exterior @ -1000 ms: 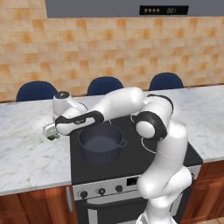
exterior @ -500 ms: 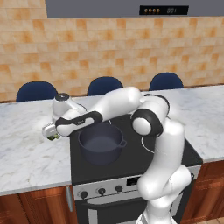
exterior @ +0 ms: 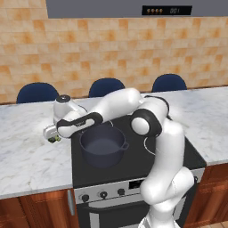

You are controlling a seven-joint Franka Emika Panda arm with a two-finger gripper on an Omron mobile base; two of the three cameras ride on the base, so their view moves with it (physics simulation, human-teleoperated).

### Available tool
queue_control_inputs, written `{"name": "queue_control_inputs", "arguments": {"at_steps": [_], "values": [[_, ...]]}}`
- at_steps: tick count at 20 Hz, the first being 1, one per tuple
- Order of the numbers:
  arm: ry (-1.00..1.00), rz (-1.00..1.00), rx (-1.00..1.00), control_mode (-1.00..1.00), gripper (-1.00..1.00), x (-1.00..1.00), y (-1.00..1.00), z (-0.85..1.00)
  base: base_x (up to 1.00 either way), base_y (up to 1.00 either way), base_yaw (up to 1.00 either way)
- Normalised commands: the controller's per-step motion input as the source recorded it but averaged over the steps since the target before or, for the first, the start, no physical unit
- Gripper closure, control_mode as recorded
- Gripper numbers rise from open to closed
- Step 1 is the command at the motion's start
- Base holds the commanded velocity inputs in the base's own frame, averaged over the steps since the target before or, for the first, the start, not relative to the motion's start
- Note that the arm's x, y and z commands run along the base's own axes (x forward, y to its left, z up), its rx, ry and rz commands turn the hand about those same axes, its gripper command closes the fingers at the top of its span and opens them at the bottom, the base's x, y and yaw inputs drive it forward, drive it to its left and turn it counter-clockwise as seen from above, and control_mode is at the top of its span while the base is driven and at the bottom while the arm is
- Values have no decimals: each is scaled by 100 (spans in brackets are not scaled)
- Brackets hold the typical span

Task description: Turn on the burner for the pot on the stove. Wait thirty seconds for the pot to heat up. Then add the broccoli to the pot.

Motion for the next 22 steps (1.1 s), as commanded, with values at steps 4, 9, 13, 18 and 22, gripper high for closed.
{"name": "queue_control_inputs", "arguments": {"at_steps": [4,9,13,18,22], "values": [[-1,0,0,-100,-100,16,2,-14,0,0,0],[0,0,0,-100,-100,17,7,-11,0,0,0],[0,0,1,-100,-100,19,15,-4,0,0,0],[0,0,1,-100,-100,20,17,-3,0,0,0],[0,0,1,-100,-100,20,13,-13,0,0,0]]}}
